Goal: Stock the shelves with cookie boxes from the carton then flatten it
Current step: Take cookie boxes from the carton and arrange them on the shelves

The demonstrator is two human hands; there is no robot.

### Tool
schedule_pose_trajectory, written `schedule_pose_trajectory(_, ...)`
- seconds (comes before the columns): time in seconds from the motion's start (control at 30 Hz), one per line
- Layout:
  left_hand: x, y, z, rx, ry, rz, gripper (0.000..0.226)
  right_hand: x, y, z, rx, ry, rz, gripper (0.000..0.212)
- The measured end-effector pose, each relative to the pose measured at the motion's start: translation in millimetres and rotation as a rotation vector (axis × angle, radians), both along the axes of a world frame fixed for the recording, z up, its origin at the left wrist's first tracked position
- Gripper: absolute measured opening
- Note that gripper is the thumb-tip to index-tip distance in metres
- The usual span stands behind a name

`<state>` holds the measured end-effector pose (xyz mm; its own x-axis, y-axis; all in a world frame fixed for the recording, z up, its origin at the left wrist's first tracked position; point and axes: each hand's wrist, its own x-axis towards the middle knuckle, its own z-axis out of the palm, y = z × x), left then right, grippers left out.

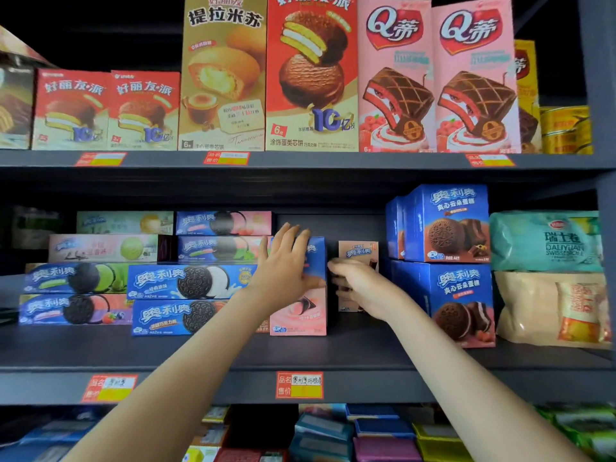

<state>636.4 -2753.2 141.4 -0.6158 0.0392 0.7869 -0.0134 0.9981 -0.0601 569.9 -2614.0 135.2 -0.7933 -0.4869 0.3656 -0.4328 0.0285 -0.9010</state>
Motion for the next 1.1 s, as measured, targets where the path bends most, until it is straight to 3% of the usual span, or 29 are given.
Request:
schedule_pose_trajectory(0.13, 0.9, -2.2, 4.2, 0.073, 0.034, -0.092, 0.074, 6.4, -2.6, 2.2, 0.061, 0.174, -0.072, 0.036)
schedule_pose_trajectory(0.3, -1.9, 0.8, 7.7, 0.105, 0.054, -0.19, 0.069, 3.1, -0.5, 3.8, -0.053, 0.026, 0.025, 0.036)
schedule_pose_trajectory(0.47, -5.4, 0.8, 9.9, 0.133, 0.054, -0.185, 0.069, 8.7, 3.4, 6.0, 0.121, 0.192, -0.037, 0.032)
schedule_pose_trajectory(0.63, -2.4, 5.7, 7.1, 0.098, 0.082, -0.053, 0.07, 9.7, 2.9, 7.0, 0.167, 0.314, -0.121, 0.032)
schedule_pose_trajectory(0.8, 1.9, 17.6, 12.1, 0.035, 0.238, -0.093, 0.047, 3.6, 6.2, 15.0, 0.181, 0.402, -0.294, 0.043)
schedule_pose_trajectory(0.9, 0.0, 29.2, 20.0, -0.068, 0.258, -0.118, 0.04, -4.5, 9.6, 19.2, 0.286, 0.511, -0.396, 0.054)
schedule_pose_trajectory(1.0, -6.6, 45.0, 23.8, -0.2, 0.17, -0.013, 0.045, -13.0, 8.0, 20.7, 0.477, 0.58, -0.512, 0.069)
schedule_pose_trajectory(1.1, -13.9, 55.1, 28.8, -0.285, 0.099, 0.093, 0.046, -20.4, 6.7, 19.2, 0.653, 0.661, -0.591, 0.072)
